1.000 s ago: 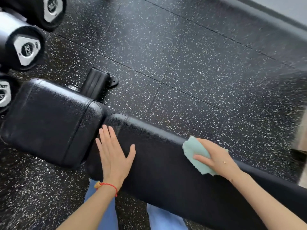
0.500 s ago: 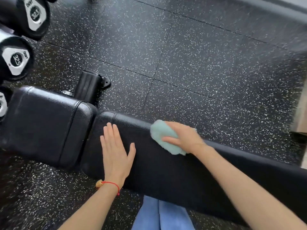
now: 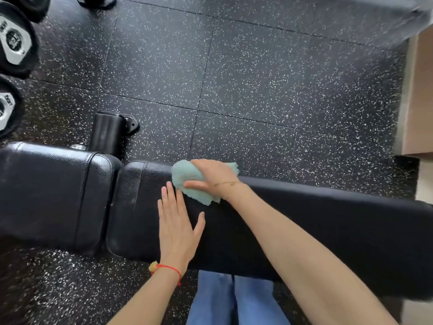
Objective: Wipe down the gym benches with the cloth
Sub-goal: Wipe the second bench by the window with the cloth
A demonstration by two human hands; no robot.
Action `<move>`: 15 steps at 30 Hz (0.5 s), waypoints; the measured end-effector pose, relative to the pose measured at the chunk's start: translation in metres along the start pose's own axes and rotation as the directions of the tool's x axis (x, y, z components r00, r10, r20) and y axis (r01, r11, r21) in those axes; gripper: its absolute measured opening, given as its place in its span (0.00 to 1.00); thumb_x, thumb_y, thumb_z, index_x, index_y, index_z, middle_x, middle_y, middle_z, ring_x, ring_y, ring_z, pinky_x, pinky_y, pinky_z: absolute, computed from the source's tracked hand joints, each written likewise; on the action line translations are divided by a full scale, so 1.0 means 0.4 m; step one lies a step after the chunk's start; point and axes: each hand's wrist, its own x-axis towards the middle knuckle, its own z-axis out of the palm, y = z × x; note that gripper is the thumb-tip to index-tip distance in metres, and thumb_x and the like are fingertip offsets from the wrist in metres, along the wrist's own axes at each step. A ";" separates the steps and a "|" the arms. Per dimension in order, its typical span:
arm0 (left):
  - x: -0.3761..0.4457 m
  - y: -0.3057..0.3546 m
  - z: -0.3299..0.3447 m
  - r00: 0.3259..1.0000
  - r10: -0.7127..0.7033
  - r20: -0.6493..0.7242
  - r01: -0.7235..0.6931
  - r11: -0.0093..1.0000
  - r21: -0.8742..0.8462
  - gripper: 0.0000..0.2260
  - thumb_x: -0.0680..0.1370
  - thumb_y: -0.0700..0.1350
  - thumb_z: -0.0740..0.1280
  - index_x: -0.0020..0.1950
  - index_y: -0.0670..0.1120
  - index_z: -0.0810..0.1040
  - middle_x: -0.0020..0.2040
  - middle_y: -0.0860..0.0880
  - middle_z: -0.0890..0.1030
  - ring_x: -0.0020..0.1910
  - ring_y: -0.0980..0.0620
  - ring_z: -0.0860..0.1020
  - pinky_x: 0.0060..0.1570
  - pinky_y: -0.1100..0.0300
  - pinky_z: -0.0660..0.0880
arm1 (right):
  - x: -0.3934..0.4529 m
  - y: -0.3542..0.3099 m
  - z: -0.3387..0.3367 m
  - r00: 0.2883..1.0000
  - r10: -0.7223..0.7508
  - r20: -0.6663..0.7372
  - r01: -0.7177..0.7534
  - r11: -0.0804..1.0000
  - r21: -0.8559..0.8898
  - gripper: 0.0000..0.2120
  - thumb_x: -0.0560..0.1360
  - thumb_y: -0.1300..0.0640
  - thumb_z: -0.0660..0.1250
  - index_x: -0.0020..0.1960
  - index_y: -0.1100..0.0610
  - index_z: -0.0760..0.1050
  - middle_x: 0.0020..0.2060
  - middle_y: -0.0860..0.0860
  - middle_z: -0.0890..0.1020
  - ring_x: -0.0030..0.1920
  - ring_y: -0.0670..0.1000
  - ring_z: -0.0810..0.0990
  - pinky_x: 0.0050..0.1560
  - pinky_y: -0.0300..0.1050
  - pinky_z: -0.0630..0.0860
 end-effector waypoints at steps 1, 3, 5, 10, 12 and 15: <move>-0.001 -0.001 0.001 1.000 0.002 -0.001 -0.002 1.000 0.014 0.37 0.78 0.61 0.50 0.79 0.37 0.47 0.80 0.39 0.44 0.79 0.42 0.43 0.76 0.44 0.53 | 0.007 -0.008 0.004 1.000 -0.015 -0.016 0.016 1.000 0.016 0.33 0.73 0.33 0.65 0.67 0.56 0.71 0.61 0.53 0.79 0.60 0.55 0.77 0.61 0.53 0.73; -0.004 0.004 0.001 1.000 -0.008 -0.004 0.008 1.000 0.021 0.38 0.78 0.61 0.50 0.79 0.37 0.46 0.80 0.39 0.43 0.79 0.42 0.43 0.76 0.44 0.53 | -0.020 0.019 0.006 0.996 -0.058 -0.062 0.062 0.995 0.072 0.33 0.73 0.35 0.66 0.70 0.54 0.69 0.63 0.52 0.78 0.62 0.54 0.76 0.63 0.51 0.72; -0.009 0.021 0.003 1.000 -0.006 -0.011 0.006 1.000 0.007 0.38 0.78 0.61 0.50 0.79 0.37 0.45 0.80 0.39 0.43 0.79 0.43 0.43 0.77 0.44 0.53 | -0.081 0.083 0.003 0.991 -0.073 -0.111 0.083 0.992 0.090 0.32 0.73 0.35 0.67 0.71 0.50 0.68 0.63 0.49 0.78 0.62 0.51 0.76 0.62 0.45 0.71; -0.030 0.127 0.022 0.999 0.020 -0.028 -0.021 0.999 -0.024 0.37 0.79 0.60 0.51 0.79 0.38 0.45 0.80 0.40 0.43 0.79 0.43 0.43 0.77 0.44 0.53 | -0.283 0.312 -0.045 0.986 0.018 -0.167 0.002 0.993 0.116 0.28 0.72 0.32 0.64 0.69 0.41 0.67 0.59 0.41 0.78 0.56 0.42 0.74 0.56 0.38 0.67; -0.044 0.193 0.036 0.999 0.033 -0.031 -0.034 0.999 -0.030 0.37 0.79 0.60 0.51 0.79 0.38 0.46 0.80 0.40 0.44 0.79 0.43 0.43 0.76 0.44 0.53 | -0.366 0.409 -0.066 0.985 0.063 -0.158 -0.044 0.992 0.117 0.28 0.72 0.32 0.64 0.68 0.40 0.67 0.59 0.39 0.77 0.56 0.40 0.72 0.58 0.39 0.69; -0.068 0.322 0.064 0.997 0.073 -0.035 -0.075 0.997 -0.038 0.37 0.79 0.60 0.52 0.79 0.38 0.46 0.80 0.39 0.46 0.79 0.43 0.44 0.76 0.43 0.54 | -0.488 0.547 -0.095 0.980 0.128 -0.149 -0.110 0.986 0.126 0.27 0.72 0.32 0.64 0.68 0.40 0.68 0.58 0.38 0.77 0.56 0.40 0.73 0.56 0.38 0.68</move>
